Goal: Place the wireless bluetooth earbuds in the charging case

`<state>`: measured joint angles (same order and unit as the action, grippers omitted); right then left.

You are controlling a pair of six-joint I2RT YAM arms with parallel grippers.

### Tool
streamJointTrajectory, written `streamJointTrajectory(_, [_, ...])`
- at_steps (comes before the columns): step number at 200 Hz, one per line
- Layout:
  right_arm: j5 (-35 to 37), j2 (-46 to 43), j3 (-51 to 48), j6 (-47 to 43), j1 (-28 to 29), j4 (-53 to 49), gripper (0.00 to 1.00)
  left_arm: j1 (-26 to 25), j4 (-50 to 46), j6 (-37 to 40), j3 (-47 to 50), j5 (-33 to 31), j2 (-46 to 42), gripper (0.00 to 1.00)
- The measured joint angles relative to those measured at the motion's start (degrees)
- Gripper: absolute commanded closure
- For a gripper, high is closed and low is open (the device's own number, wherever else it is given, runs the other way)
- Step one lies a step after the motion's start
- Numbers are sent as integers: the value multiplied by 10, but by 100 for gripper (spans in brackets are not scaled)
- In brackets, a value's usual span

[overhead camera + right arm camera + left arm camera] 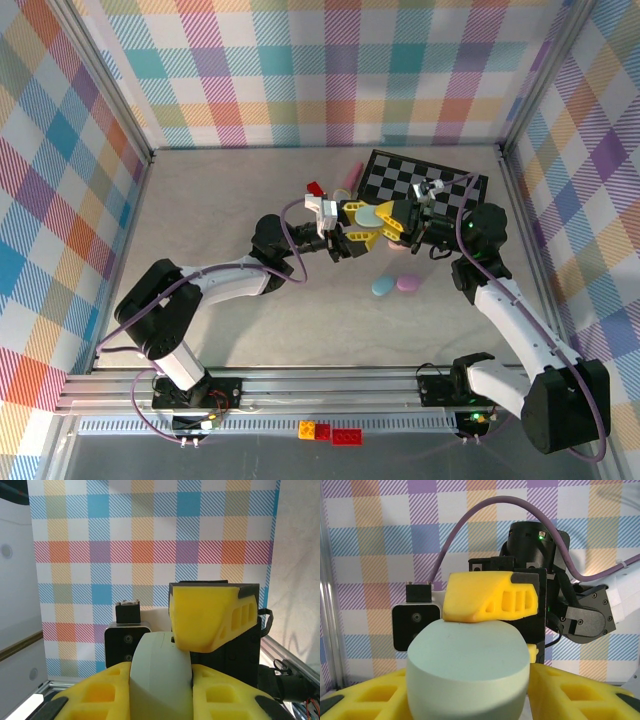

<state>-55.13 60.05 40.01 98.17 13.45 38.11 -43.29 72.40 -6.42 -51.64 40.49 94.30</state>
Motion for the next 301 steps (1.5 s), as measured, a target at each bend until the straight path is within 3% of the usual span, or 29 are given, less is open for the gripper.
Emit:
streamJointTrajectory(125, [-2, 0, 0, -3, 0, -9, 93, 1, 0, 0, 0, 0, 0, 51])
streamJointTrajectory(172, [-4, -1, 0, -10, 0, -14, 91, 2, -2, -4, 0, 2, 2, 62])
streamJointTrajectory(181, [-4, -2, 0, -13, 0, -19, 84, 2, -2, -4, 0, 3, 2, 63])
streamJointTrajectory(209, [3, -11, 1, -27, 1, -44, 48, 2, -4, -5, 0, 9, 2, 65])
streamJointTrajectory(222, [11, -15, 2, -37, 0, -63, 38, 2, -3, -5, -1, 15, 2, 65])
streamJointTrajectory(271, [85, -61, 39, -170, -5, -250, 17, 2, -10, -4, 0, 20, 0, 65])
streamJointTrajectory(301, [147, -80, 122, -356, -5, -406, 14, 7, -22, -4, 16, 20, -19, 64])
